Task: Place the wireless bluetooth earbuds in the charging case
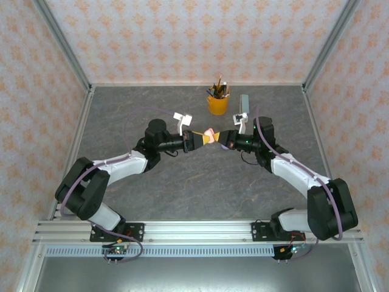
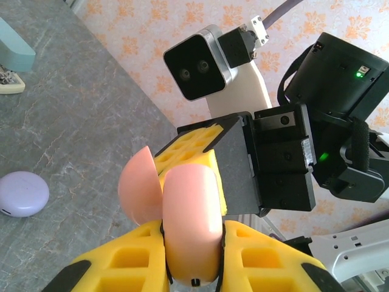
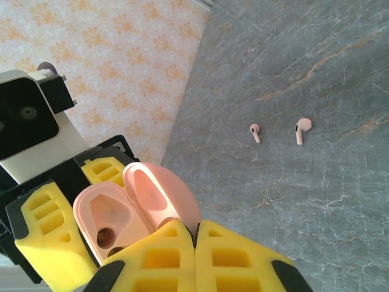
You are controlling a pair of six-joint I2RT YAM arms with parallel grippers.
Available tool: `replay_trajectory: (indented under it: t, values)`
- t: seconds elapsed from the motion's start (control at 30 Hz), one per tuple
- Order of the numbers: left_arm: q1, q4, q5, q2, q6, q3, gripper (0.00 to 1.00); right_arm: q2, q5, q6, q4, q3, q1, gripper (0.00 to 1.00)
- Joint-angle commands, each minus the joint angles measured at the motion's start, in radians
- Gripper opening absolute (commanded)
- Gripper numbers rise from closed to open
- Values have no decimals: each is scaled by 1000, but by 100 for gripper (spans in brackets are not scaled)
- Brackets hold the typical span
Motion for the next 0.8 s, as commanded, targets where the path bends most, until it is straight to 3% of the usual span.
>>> replay_trajectory:
  t: [0.0, 0.13, 0.3, 0.53, 0.77]
  values:
    - [-13, 17, -22, 13, 8, 38, 34, -28, -5, -24, -11, 54, 4, 1]
    - [-11, -28, -65, 0, 23, 40, 68, -47, 52, -92, -138, 99, 5, 0]
    - [3, -218, -161, -70, 92, 61, 99, -53, 122, -197, -317, 181, 5, 0]
    - [13, -725, -437, -188, 334, 217, 100, -11, 224, -324, -493, 296, 5, 0]
    - [12, -997, -796, -184, 366, 373, 100, 35, 259, -374, -529, 352, 4, 0]
